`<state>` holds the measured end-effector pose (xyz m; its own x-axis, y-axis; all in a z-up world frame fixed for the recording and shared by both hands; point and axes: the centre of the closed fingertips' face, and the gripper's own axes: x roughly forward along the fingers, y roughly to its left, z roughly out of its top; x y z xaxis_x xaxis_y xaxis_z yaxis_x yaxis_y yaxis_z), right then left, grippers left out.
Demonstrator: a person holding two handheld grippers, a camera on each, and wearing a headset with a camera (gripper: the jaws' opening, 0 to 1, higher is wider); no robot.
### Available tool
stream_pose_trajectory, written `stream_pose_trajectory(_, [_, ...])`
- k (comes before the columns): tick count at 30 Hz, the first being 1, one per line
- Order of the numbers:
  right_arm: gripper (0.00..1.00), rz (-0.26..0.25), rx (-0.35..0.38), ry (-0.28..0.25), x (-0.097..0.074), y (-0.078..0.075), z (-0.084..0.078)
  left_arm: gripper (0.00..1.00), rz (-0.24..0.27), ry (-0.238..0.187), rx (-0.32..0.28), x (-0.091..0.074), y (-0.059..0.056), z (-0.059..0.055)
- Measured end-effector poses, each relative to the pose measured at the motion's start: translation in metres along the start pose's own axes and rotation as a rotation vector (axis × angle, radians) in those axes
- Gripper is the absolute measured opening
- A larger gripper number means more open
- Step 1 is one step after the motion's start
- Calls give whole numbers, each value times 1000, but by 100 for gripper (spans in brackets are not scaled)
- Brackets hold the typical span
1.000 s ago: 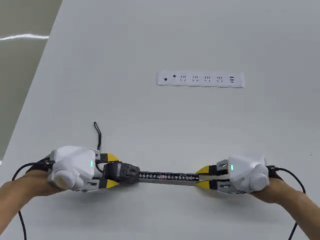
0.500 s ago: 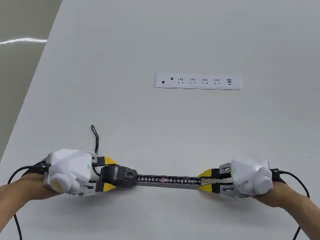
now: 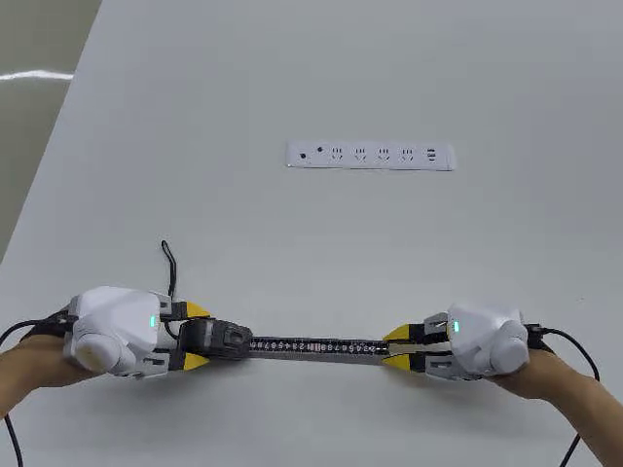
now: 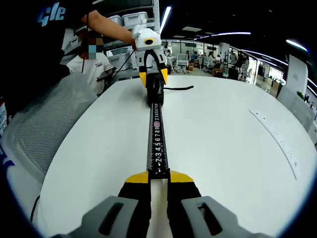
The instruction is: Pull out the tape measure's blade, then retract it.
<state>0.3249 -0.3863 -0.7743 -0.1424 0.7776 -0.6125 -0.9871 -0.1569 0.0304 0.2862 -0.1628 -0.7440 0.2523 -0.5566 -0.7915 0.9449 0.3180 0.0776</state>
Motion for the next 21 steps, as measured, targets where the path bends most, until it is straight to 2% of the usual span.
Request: stream_pose_trajectory(21, [8,0,16,4,-15,1,-12,28,-10,9,-3,0,0,-1])
